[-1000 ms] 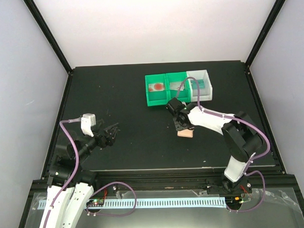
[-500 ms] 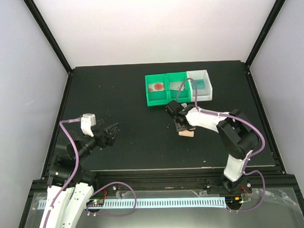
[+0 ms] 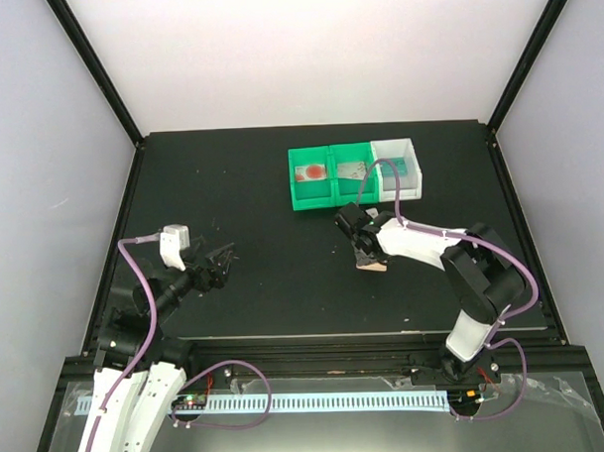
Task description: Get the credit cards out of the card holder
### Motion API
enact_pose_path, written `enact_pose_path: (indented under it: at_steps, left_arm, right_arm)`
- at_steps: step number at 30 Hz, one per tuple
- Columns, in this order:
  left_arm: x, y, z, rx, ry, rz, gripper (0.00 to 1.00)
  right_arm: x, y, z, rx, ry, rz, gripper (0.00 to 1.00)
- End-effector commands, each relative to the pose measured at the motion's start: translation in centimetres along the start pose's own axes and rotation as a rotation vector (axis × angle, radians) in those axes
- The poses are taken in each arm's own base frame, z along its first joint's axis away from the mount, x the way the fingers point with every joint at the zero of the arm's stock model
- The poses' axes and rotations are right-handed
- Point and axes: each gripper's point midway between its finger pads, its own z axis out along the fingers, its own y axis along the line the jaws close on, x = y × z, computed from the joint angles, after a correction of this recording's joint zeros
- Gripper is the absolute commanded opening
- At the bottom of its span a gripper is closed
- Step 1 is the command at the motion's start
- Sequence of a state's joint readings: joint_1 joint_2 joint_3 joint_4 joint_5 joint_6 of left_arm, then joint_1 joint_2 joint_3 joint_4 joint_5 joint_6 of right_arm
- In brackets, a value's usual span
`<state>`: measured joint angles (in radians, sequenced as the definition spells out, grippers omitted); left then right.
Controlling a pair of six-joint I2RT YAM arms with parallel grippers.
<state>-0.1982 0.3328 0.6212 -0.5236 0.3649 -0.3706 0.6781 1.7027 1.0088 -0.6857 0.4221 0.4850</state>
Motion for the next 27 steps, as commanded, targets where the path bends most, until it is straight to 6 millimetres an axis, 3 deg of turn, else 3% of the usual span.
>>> enact_pose_path:
  at_steps: [1,8,18,27]
  left_arm:
    - [-0.6,-0.2,-0.3,-0.003,-0.020,0.014,0.99]
    - [-0.7,-0.2,-0.4,-0.002,-0.022,0.018,0.99]
    - [-0.7,-0.3,-0.4,0.001,-0.027,0.016,0.99]
    - [-0.8,-0.4,-0.5,0.002,-0.030,0.022,0.99]
  right_arm:
    - [0.5,0.3,1.1,0.006,0.022,0.004,0.33]
    - [0.3,0.2,1.5,0.024,0.015,-0.005,0.35]
    - [-2.2,0.7,-0.7,-0.035,-0.057,0.040,0.38]
    - [-1.9,1.0,0.8,-0.004,-0.018,0.038,0.38]
